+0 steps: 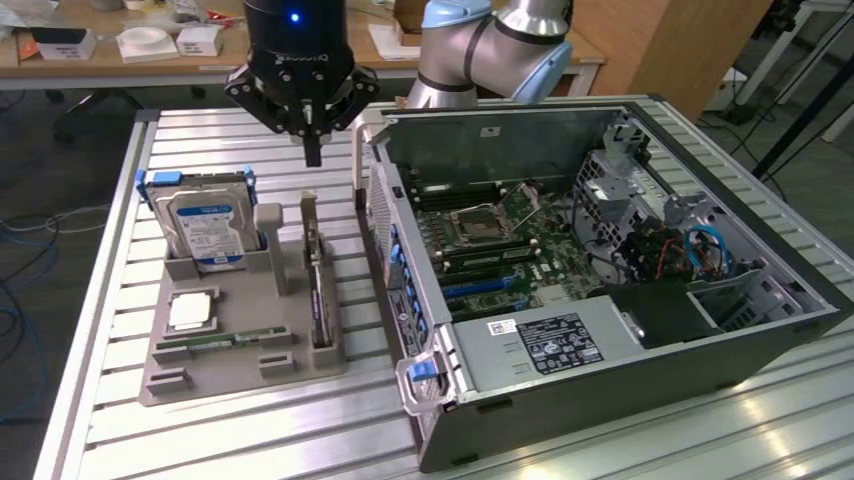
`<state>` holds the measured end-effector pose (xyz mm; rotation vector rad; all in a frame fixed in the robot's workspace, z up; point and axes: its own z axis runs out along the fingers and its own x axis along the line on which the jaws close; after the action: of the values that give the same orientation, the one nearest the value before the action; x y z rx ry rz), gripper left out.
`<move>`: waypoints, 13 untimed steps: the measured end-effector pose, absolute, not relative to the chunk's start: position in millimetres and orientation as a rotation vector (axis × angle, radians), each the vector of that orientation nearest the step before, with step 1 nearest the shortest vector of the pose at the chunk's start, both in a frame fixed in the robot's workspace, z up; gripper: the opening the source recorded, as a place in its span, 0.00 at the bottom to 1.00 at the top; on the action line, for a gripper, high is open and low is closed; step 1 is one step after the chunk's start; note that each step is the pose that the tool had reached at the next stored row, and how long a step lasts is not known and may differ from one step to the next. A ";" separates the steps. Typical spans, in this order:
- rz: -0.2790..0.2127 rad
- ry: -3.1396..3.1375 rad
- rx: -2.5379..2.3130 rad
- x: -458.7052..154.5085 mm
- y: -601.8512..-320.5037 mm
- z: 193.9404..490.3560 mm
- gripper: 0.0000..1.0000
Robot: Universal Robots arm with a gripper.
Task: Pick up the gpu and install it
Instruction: 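Reach for the gpu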
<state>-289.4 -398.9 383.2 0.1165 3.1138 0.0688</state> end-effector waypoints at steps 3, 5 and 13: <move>0.069 3.114 0.116 -290.2 -398.9 383.0 0.11; 0.069 3.114 0.117 -290.7 -398.8 383.0 0.11; 0.069 3.114 0.117 -293.1 -398.9 382.9 0.11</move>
<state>-293.1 -398.9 382.9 0.1165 3.1137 0.0688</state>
